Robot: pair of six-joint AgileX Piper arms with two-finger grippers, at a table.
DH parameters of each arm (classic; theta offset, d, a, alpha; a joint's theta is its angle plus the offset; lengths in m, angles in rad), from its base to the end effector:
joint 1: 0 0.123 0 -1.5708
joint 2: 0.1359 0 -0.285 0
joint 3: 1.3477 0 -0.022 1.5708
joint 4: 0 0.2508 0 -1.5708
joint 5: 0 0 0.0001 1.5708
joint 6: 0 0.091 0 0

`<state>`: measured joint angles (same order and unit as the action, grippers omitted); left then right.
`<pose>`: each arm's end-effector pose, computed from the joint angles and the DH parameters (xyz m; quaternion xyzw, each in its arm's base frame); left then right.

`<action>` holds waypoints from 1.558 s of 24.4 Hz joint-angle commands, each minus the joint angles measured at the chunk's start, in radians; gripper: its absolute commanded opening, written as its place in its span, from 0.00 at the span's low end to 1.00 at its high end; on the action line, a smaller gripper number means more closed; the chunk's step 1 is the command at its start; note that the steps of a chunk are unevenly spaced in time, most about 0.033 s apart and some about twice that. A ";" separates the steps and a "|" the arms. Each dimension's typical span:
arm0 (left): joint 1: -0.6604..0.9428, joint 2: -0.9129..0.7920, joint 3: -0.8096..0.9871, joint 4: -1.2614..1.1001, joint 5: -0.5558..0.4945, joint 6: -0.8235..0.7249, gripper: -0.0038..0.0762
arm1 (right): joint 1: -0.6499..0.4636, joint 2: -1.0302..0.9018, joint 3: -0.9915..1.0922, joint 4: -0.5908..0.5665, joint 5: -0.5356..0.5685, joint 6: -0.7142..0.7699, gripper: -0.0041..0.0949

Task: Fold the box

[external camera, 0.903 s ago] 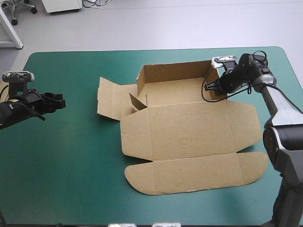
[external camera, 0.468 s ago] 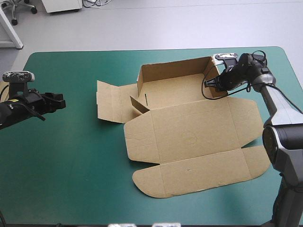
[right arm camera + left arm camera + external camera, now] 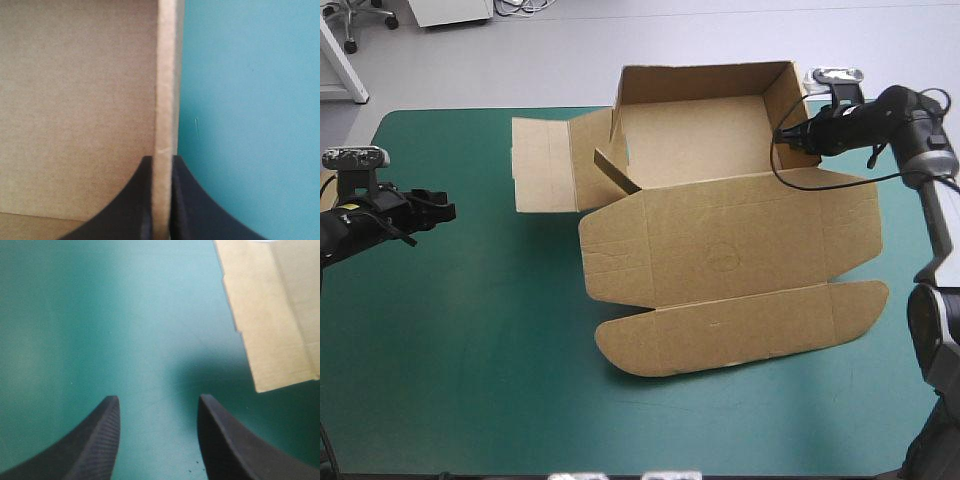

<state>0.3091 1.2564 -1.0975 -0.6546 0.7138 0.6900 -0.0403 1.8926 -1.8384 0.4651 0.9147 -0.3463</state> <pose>0.2647 0.0464 0.3553 0.0242 0.8863 -0.0788 0.4557 0.4344 0.0149 0.3463 -0.0698 0.9160 0.1521 0.3647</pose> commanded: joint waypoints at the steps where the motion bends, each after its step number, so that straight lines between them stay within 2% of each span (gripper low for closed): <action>1: 0.000 0.016 -0.024 -0.051 -0.052 -0.007 0.48 | -0.051 -0.118 -0.040 0.192 -0.053 -0.063 0.03; 5: 0.000 0.054 -0.024 -0.061 -0.052 -0.007 0.48 | -0.103 -0.168 -0.040 0.295 -0.048 -0.111 0.03; 11: 0.000 0.094 -0.024 -0.168 -0.065 0.072 0.48 | -0.113 -0.209 -0.040 0.316 0.000 -0.142 0.03; 15: 0.000 0.160 -0.024 -0.385 -0.039 0.203 0.48 | -0.113 -0.228 -0.040 0.326 0.023 -0.142 0.03; 19: 0.000 0.243 -0.024 -0.642 0.066 0.371 0.48 | -0.113 -0.238 -0.040 0.344 0.062 -0.157 0.03; 21: 0.000 0.285 -0.024 -0.750 0.144 0.418 0.48 | -0.113 -0.238 -0.040 0.354 0.072 -0.162 0.03; 22: -0.005 0.321 -0.024 -0.834 0.233 0.469 0.48 | -0.113 -0.238 -0.040 0.361 0.082 -0.168 0.03; 24: -0.026 0.359 -0.024 -0.921 0.304 0.522 0.48 | -0.109 -0.238 -0.038 0.363 0.084 -0.172 0.03; 28: -0.127 0.372 -0.026 -1.026 0.331 0.584 0.48 | -0.109 -0.238 -0.038 0.363 0.093 -0.172 0.03; 32: -0.203 0.372 -0.088 -1.051 0.369 0.570 0.48 | -0.109 -0.236 -0.037 0.334 0.095 -0.180 0.03; 35: -0.204 0.372 -0.143 -1.108 0.480 0.515 0.48 | -0.109 -0.236 -0.035 0.301 0.095 -0.171 0.03; 38: -0.234 0.372 -0.187 -1.108 0.531 0.458 0.48 | -0.109 -0.235 -0.035 0.301 0.080 -0.169 0.03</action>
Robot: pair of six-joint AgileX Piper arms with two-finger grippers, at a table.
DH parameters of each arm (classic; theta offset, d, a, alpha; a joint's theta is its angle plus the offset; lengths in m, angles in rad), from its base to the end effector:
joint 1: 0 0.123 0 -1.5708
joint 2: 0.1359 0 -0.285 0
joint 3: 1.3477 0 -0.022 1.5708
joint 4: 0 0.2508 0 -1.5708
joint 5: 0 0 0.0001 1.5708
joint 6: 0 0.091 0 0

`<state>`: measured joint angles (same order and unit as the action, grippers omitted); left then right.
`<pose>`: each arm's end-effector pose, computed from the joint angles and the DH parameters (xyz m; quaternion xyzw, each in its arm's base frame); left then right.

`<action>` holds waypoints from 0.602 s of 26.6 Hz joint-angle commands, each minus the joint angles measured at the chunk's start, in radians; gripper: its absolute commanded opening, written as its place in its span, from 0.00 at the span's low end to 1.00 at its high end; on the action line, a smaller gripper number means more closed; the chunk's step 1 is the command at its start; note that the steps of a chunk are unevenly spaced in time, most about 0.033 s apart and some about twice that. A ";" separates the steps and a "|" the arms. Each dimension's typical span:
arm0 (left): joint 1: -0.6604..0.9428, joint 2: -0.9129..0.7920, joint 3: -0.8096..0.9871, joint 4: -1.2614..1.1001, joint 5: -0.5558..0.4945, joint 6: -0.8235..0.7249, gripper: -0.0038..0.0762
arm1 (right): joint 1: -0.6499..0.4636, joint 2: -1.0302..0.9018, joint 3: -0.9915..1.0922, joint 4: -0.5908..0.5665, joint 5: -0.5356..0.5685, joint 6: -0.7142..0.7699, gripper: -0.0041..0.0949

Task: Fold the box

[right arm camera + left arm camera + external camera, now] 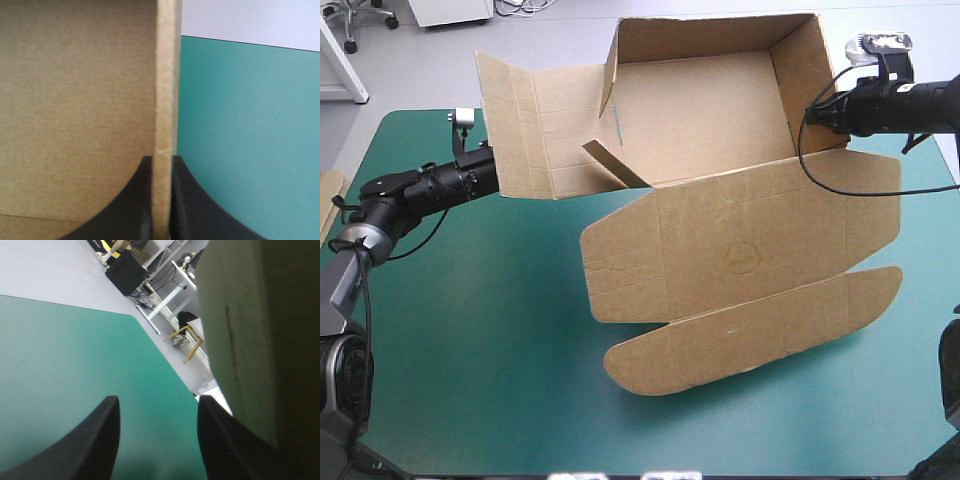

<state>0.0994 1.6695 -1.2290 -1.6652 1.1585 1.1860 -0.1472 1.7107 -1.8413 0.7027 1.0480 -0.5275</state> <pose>0.3526 -0.0483 0.3289 0.1112 0.7186 -0.5374 0.4271 0.3784 -0.0046 0.4239 -0.1141 0.8694 0.2085 0.4332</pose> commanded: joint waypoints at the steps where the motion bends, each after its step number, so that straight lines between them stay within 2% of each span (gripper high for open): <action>1: -0.037 -0.041 -0.068 -0.097 0.092 -0.044 0.48 | -0.002 -0.053 -0.032 0.063 -0.055 0.013 0.03; 11: -0.161 -0.041 -0.212 -0.097 0.060 -0.106 0.48 | -0.002 -0.053 -0.030 0.050 -0.055 0.021 0.03; 16: -0.172 -0.041 -0.272 -0.067 0.047 -0.143 0.48 | -0.002 -0.053 -0.030 0.036 -0.055 0.026 0.03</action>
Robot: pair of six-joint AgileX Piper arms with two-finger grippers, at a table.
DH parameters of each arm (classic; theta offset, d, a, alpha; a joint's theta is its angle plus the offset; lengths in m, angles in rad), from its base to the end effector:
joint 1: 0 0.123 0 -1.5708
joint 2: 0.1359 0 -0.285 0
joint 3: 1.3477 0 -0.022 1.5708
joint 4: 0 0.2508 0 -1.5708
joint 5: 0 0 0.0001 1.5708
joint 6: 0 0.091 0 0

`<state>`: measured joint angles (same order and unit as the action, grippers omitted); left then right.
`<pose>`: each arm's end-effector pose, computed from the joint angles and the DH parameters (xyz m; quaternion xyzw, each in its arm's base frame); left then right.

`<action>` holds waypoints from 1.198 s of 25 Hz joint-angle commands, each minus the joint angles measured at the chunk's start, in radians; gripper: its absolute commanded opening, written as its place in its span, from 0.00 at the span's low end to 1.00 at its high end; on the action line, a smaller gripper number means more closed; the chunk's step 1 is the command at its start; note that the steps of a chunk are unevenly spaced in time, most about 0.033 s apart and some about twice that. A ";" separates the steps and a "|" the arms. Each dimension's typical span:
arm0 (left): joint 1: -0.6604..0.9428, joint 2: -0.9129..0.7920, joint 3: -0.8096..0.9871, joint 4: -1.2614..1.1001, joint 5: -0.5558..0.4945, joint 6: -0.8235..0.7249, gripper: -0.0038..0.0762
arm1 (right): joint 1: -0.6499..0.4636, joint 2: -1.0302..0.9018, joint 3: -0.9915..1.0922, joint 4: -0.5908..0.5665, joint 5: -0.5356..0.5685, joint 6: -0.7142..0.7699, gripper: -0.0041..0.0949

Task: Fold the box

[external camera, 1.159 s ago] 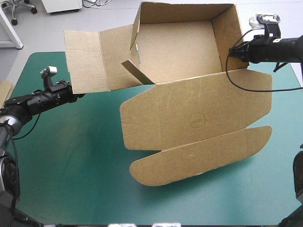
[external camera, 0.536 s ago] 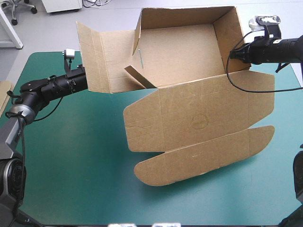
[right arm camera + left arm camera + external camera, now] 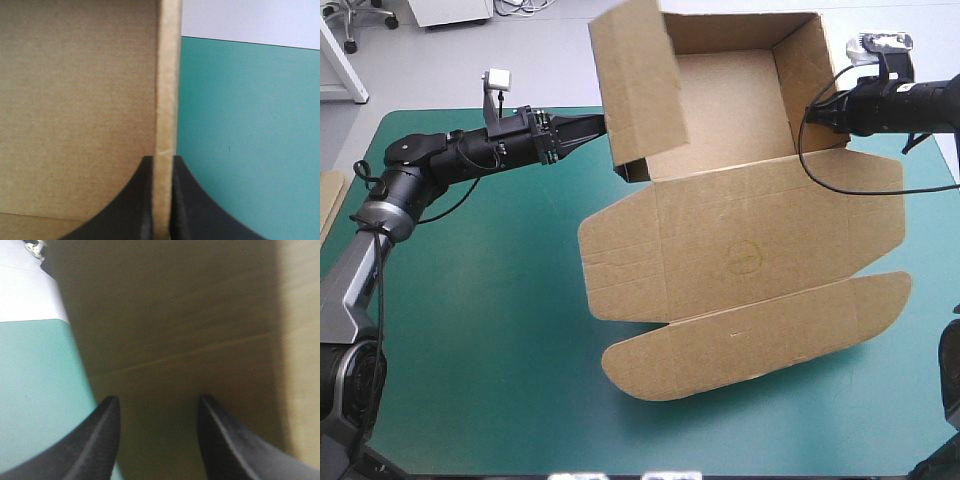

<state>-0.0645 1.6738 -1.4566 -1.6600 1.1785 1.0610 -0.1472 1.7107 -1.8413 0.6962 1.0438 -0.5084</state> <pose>0.3482 -0.1065 0.3921 0.1958 0.6675 -0.5841 0.4182 0.3787 -0.0051 0.4238 -0.1056 0.8708 0.2090 0.4323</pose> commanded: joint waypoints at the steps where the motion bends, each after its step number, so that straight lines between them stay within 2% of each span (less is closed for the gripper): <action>1: -0.008 -0.045 -0.044 -0.077 0.027 -0.029 0.48 | -0.002 -0.053 -0.030 0.042 -0.051 0.009 0.03; 8: -0.055 -0.045 -0.044 -0.095 -0.027 -0.040 0.48 | -0.001 -0.051 -0.030 0.026 -0.051 0.035 0.03; 11: -0.082 -0.045 -0.046 -0.098 -0.053 -0.040 0.54 | 0.059 -0.045 -0.030 -0.105 -0.076 0.096 0.04; 13: -0.086 -0.045 -0.048 -0.102 -0.053 -0.040 0.56 | 0.078 -0.036 -0.030 -0.099 -0.083 0.098 0.04; 19: -0.087 -0.045 -0.071 -0.067 -0.093 -0.066 0.56 | 0.114 -0.021 -0.030 -0.058 -0.113 0.111 0.04; 23: -0.089 -0.045 -0.128 0.064 -0.126 -0.137 0.58 | 0.139 -0.020 -0.030 -0.083 -0.124 0.137 0.04; 30: -0.097 -0.045 -0.288 0.430 -0.196 -0.359 0.61 | 0.186 -0.018 -0.030 -0.155 -0.131 0.208 0.04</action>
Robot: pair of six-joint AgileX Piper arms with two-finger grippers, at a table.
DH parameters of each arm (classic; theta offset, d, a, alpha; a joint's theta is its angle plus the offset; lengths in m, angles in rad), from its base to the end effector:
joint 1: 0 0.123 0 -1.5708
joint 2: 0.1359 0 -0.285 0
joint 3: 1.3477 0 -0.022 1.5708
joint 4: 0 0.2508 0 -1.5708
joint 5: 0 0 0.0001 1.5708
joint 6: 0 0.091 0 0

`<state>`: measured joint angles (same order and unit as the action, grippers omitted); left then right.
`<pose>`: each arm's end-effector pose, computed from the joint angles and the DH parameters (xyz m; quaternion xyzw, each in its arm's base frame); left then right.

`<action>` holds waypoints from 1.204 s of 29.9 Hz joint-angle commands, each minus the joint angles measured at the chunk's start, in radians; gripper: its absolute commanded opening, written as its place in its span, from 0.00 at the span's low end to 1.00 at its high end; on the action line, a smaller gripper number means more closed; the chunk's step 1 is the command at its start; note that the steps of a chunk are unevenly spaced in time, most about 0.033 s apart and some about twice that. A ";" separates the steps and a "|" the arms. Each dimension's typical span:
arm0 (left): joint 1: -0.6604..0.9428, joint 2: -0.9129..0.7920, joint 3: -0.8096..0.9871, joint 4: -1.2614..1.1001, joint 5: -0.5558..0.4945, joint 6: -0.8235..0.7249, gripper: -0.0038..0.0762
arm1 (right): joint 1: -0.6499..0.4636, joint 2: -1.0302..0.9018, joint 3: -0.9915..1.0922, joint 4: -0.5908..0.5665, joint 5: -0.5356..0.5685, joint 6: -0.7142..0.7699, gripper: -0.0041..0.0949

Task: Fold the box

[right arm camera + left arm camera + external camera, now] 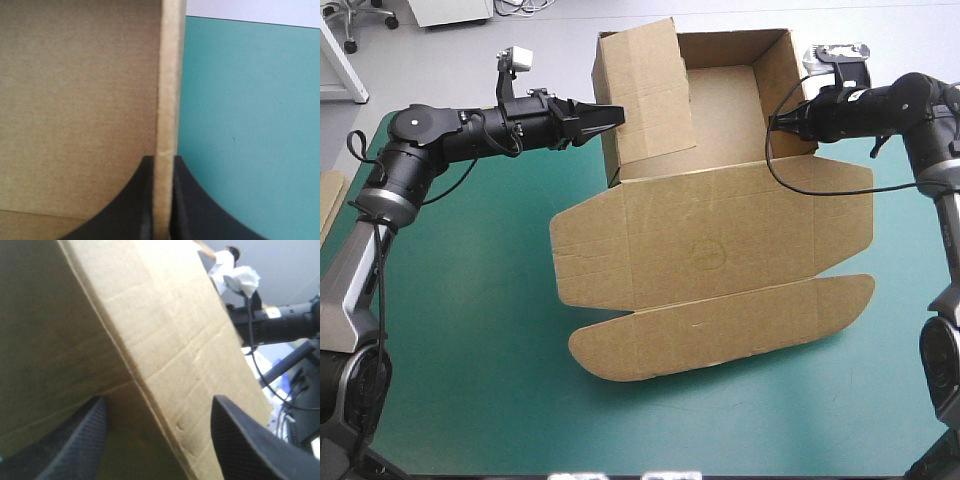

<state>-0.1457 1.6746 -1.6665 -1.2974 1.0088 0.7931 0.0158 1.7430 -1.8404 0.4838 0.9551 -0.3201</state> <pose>0.3512 -0.1265 0.4247 0.2133 0.7398 -0.4763 0.4246 0.3920 0.0408 0.4072 -0.0990 0.8902 0.1740 0.4093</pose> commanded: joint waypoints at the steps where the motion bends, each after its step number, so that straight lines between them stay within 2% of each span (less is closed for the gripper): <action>1: -0.022 -0.046 -0.096 0.109 -0.034 -0.113 0.61 | 0.027 -0.050 -0.031 0.057 -0.045 0.024 0.04; 4: -0.037 -0.046 -0.137 0.259 -0.048 -0.201 0.61 | 0.045 -0.050 -0.031 0.050 -0.048 0.059 0.04; 11: -0.040 -0.046 -0.194 0.469 -0.049 -0.331 0.61 | 0.113 -0.047 -0.031 -0.104 -0.046 0.166 0.04; 17: -0.056 -0.036 -0.194 0.607 -0.023 -0.433 0.61 | 0.143 -0.028 -0.031 -0.119 -0.044 0.240 0.04; 24: -0.078 -0.021 -0.194 0.663 -0.007 -0.476 0.61 | 0.186 0.011 -0.031 -0.128 -0.061 0.297 0.04; 32: -0.129 -0.019 -0.194 0.923 -0.003 -0.599 0.60 | 0.255 0.044 -0.031 -0.237 -0.098 0.434 0.04; 36: -0.129 -0.011 -0.194 1.028 0.014 -0.662 0.59 | 0.255 0.052 -0.031 -0.247 -0.111 0.475 0.04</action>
<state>-0.2687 1.7001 -1.8310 -0.3073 1.0405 0.1758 0.2722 1.8494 -1.8381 0.2054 0.9299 0.1071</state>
